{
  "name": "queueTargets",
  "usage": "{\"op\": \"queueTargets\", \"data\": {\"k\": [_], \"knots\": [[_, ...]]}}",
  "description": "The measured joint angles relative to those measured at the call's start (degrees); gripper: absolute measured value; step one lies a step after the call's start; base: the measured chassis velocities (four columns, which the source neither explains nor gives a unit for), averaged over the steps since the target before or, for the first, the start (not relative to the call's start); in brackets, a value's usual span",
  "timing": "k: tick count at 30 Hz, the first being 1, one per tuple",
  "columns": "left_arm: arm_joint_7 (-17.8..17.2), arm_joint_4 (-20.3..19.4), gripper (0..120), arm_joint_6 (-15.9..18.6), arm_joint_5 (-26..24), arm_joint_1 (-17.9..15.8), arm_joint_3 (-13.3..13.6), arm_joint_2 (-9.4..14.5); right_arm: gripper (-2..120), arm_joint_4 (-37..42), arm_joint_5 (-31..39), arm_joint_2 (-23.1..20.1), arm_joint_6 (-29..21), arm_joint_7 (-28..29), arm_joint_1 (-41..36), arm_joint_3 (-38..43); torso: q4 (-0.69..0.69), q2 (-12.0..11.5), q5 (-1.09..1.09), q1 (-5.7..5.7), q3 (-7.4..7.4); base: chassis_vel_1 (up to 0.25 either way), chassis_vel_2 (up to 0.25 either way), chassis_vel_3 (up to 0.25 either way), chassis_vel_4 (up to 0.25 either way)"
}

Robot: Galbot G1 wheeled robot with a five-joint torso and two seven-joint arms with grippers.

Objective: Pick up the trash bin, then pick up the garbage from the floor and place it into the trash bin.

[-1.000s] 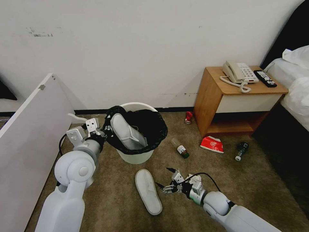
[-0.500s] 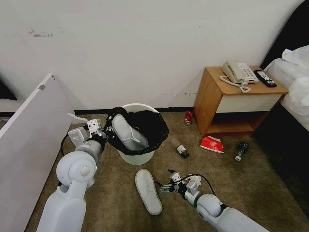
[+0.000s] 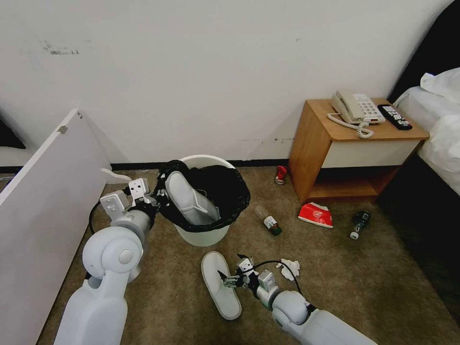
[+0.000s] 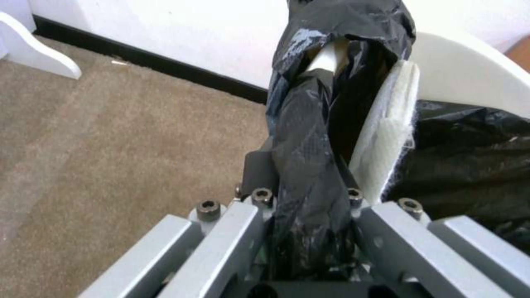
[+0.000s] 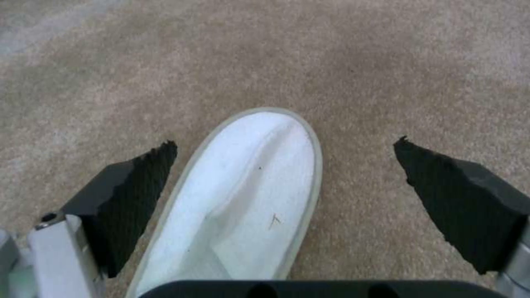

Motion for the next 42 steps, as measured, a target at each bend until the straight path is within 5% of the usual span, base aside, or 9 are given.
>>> {"op": "queueTargets", "data": {"k": [42], "knots": [[0.2,0.8,4,-0.4,0.5,-0.1,0.3,-0.6,100,-6.3,2.2,7.4,-5.6,8.0,1.1,-2.8,0.0,0.0,0.0,0.0,0.0,0.0,0.0,0.0,0.0]]}}
